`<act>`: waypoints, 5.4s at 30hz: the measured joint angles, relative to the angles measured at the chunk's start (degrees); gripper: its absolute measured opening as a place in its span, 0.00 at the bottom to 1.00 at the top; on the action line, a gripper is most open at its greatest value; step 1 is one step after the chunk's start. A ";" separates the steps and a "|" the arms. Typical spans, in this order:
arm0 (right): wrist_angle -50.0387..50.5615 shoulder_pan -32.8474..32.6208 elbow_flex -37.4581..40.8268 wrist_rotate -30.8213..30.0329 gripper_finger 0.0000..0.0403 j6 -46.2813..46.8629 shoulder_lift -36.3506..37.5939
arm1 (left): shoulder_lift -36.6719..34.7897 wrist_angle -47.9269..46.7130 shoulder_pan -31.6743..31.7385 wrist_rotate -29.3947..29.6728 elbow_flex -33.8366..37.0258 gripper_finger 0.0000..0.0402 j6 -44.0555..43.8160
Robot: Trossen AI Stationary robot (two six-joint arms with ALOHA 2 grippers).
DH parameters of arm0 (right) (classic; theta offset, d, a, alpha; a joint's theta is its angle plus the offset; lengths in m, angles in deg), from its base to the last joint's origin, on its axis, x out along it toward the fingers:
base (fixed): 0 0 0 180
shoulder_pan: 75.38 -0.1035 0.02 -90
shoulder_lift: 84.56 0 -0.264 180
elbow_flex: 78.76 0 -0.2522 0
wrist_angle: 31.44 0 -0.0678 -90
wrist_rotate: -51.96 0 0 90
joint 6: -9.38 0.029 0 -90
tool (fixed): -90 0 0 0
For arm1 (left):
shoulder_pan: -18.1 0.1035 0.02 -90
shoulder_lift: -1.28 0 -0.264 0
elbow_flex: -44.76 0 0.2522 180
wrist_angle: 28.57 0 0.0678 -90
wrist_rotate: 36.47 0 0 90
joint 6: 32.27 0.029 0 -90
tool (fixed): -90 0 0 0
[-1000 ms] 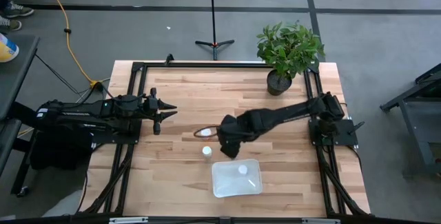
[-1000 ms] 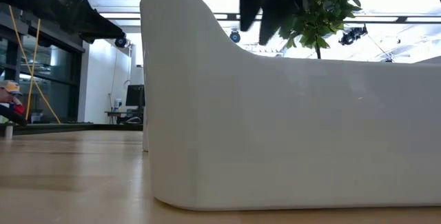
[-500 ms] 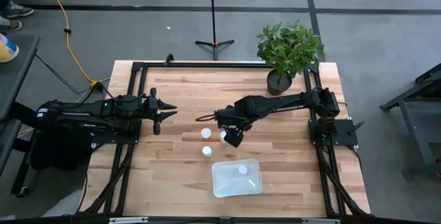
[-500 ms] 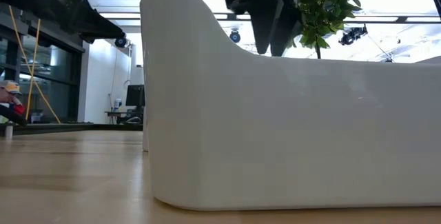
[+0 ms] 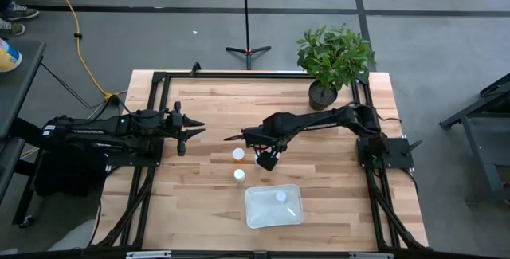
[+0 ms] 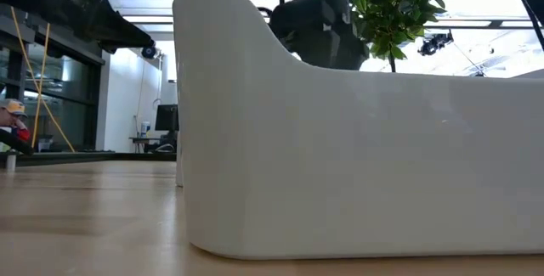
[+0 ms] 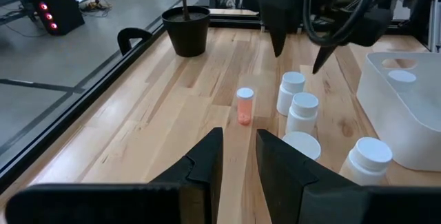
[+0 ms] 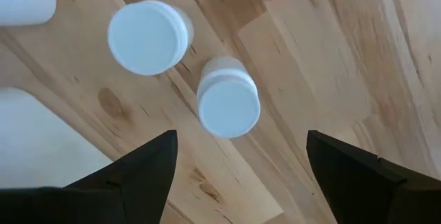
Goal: Pick and place pill bottles into a basket
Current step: Put the white pill bottle into the white bin
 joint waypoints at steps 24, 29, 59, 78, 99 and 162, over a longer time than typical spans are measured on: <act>-2.31 0.67 0.00 0.98 0.78 0.19 -0.92 | 0.00 0.00 0.00 0.00 0.00 0.31 0.02; -4.50 0.68 1.21 2.79 0.78 0.70 -0.79 | -0.02 0.00 0.00 0.02 0.00 0.31 0.02; -9.09 0.63 5.66 4.74 0.54 1.66 -0.83 | -0.01 0.00 0.01 0.01 0.00 0.31 0.02; -8.98 0.61 5.57 4.92 0.34 1.64 -0.83 | -0.02 -0.02 0.02 0.00 -0.02 0.31 0.02; 7.08 -4.50 -13.47 2.54 0.34 3.68 -0.61 | -0.01 -0.01 0.01 0.00 0.00 0.31 0.02; -13.35 -25.53 5.66 13.57 0.66 29.80 -0.57 | -0.01 0.00 0.01 0.00 0.00 0.31 -0.18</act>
